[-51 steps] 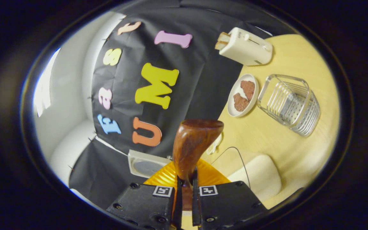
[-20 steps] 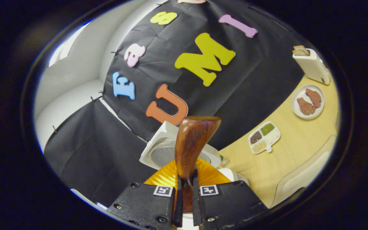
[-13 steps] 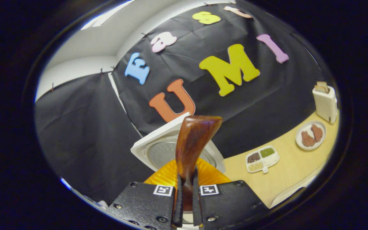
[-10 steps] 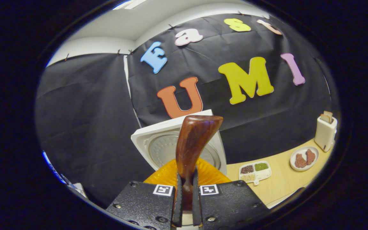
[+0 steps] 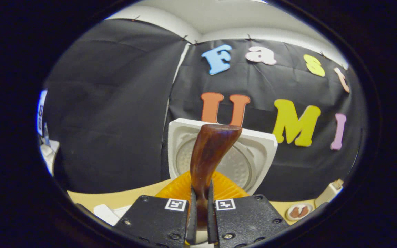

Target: Close the left gripper, press the button to open the rice cooker; take a wooden spoon from the chopstick holder with the right hand, scoop a spoonful of rice and pour it into the rice cooker, then put the wooden spoon back into the chopstick holder.

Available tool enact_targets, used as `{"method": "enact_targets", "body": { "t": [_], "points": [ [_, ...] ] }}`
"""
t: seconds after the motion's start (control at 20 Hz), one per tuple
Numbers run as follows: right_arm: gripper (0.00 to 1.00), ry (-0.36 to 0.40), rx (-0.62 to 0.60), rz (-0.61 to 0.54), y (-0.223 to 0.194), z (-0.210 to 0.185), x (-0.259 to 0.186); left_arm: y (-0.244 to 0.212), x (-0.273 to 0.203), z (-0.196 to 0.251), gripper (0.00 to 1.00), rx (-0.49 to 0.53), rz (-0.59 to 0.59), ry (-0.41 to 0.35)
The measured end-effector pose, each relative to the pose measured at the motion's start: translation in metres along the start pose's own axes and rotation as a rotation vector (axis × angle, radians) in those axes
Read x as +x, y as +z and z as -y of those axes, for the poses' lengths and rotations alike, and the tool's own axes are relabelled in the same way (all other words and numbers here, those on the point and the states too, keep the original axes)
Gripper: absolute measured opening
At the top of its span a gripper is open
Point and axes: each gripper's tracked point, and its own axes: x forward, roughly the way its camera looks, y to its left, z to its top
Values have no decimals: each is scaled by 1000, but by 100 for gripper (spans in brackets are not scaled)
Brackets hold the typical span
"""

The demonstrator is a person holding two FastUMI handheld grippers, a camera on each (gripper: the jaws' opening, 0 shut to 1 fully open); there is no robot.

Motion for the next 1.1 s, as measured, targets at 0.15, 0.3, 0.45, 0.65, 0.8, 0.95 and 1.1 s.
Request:
{"method": "enact_targets", "body": {
  "t": [0.15, 0.3, 0.45, 0.65, 0.8, 0.95, 1.1],
  "points": [
    [18, -17, -156, 32, 2, -7, -3, -2, 0, 1, 94, 0, -1, -2],
    [17, -26, -163, 32, 0, -5, -6, 2, -2, 6, 94, 7, 3, -1],
    [18, -56, -140, 36, -1, 4, -16, 5, -4, 9, 94, 21, 14, 0],
    [18, -97, -90, 29, -5, 42, -37, 8, -4, 23, 94, 9, 23, -24],
    [18, -137, -64, 29, -10, 70, -55, 8, 0, 28, 94, -6, 23, -34],
    [18, -161, -32, 14, -15, 98, -71, 7, 3, 31, 94, -19, 13, -33],
    [18, -185, -8, 26, -18, 123, -93, 5, 4, 33, 94, 3, 8, -26]
  ]
}}
